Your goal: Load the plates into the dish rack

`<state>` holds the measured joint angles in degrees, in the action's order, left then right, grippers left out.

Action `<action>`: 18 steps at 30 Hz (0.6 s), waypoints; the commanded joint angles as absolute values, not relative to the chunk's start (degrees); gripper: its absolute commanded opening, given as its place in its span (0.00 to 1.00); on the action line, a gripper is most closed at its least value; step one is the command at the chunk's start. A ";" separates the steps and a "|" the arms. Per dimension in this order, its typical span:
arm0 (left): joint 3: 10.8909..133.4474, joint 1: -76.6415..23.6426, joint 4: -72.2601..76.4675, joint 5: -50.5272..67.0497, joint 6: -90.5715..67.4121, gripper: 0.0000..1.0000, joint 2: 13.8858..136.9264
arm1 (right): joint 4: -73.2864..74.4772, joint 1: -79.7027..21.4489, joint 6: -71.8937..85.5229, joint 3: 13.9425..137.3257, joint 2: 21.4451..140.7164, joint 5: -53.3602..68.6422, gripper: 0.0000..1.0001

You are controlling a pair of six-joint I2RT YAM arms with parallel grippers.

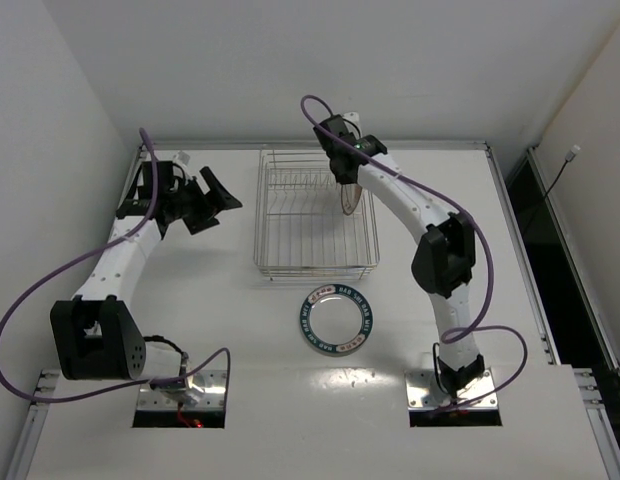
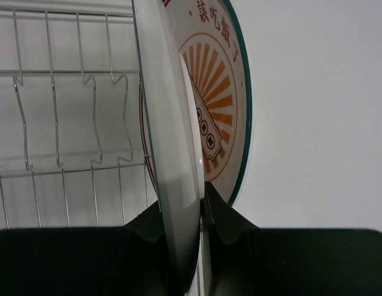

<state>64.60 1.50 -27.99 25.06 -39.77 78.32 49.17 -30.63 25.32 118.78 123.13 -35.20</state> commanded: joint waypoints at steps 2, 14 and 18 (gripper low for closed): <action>63.54 2.55 -28.56 27.07 -38.50 0.79 76.11 | 48.78 -31.82 25.05 122.61 124.01 -40.88 0.00; 58.46 1.85 -28.13 32.43 -36.30 0.79 74.97 | 48.34 -29.27 29.62 123.75 129.90 -27.87 0.13; 48.71 -1.74 -22.36 36.63 -35.16 0.79 71.11 | 48.86 -29.27 29.62 123.75 126.84 -26.63 0.38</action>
<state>53.23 1.04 -26.94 31.27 -36.86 74.35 48.71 -29.36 28.80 121.32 130.96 -28.60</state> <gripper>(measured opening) 0.790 0.347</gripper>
